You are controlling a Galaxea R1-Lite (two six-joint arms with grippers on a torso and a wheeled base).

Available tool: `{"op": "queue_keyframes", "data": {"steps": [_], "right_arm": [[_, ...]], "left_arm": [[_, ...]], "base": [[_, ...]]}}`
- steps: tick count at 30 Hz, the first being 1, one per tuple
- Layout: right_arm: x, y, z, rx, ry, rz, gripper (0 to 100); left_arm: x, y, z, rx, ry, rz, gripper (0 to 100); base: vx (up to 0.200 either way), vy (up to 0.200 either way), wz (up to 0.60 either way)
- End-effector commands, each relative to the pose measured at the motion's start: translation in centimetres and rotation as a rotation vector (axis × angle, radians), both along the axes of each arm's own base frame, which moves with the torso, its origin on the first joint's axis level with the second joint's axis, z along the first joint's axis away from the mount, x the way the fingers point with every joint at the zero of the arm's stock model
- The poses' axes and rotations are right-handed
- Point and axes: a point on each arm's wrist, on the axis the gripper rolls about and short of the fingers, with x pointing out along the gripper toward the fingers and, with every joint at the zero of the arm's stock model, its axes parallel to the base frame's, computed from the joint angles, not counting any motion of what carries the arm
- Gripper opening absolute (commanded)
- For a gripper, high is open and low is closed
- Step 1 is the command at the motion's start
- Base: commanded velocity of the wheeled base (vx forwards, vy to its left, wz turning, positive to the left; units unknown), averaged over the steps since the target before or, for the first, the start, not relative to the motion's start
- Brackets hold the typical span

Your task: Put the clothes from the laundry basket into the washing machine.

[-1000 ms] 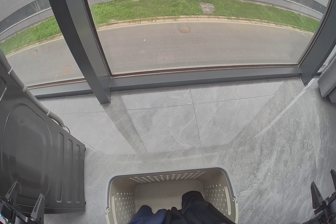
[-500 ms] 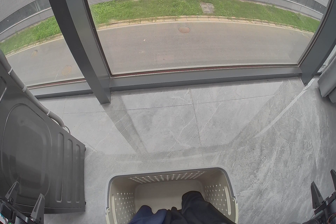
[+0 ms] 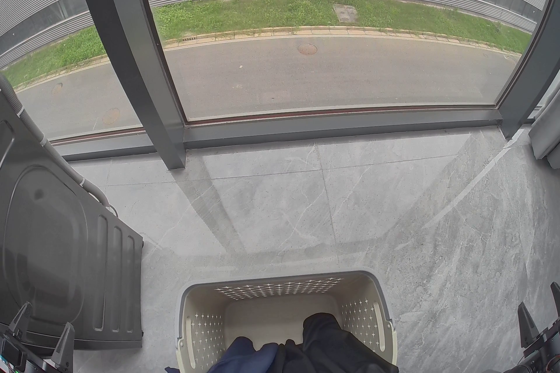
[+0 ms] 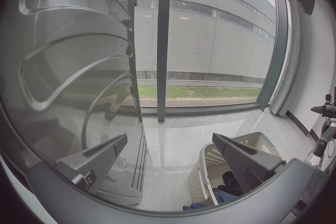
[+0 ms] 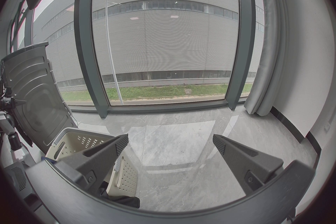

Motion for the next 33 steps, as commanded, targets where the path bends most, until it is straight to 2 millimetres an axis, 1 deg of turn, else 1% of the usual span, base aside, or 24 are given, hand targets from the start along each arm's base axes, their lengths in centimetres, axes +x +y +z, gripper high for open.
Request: {"op": "queue_keyframes", "data": {"steps": [1,33], "right_arm": [[0.01,0.0,-0.52,-0.001,0.001,-0.001,100],[0.01,0.0,-0.52,-0.001,0.001,0.001,100]], "left_arm": [[0.02,0.0,-0.48,-0.001,0.003,0.0,100],[0.02,0.0,-0.48,-0.001,0.003,0.0,100]], "base": [[-0.2,0.0,0.0],[-0.2,0.0,0.0]]}}
